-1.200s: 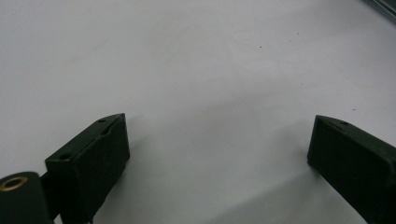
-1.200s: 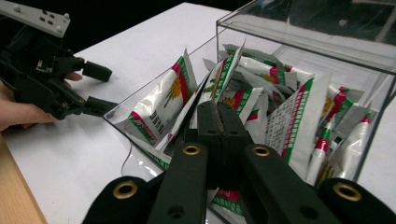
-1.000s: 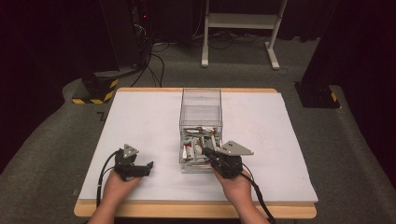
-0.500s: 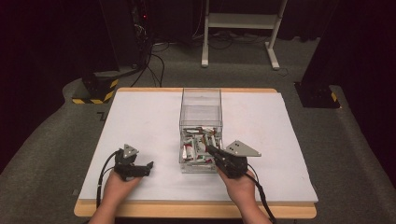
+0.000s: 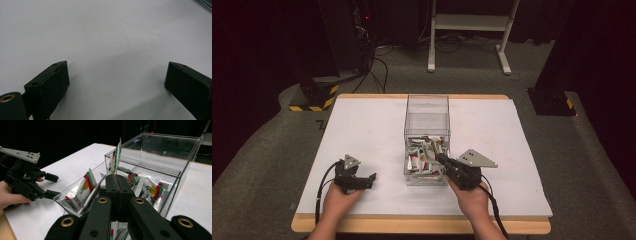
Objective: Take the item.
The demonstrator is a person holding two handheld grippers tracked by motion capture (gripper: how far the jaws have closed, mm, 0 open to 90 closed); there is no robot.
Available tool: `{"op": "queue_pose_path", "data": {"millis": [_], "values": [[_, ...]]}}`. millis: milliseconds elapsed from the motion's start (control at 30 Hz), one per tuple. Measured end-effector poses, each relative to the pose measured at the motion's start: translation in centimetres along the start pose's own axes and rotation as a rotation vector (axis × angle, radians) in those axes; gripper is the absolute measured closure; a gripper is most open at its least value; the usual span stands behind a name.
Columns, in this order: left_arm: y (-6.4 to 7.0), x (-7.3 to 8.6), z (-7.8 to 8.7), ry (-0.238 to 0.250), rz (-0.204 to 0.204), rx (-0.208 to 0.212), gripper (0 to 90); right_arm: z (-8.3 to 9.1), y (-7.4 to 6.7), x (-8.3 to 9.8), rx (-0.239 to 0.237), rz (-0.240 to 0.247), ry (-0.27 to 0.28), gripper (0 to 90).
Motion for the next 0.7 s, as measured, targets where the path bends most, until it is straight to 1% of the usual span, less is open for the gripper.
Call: {"op": "queue_pose_path", "data": {"millis": [300,700], "values": [[0.0,0.0,0.0,0.001,0.006,-0.001,5.7,0.6,0.5,-0.8,0.002,-0.008,0.032,90.0],[0.0,0.0,0.0,-0.002,0.002,0.001,5.7,1.2,1.2,-2.0,0.005,-0.013,0.069,90.0]]}}
Point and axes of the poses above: each handheld gripper's, and its own axes: z roughly backward along the jaws, x roughly out of its underside, y roughly to its right, the point moved 6 cm from there along -z, roughly forward along the jaws, and after that the axes turned 10 degrees about -z, right-handed, at the moved point
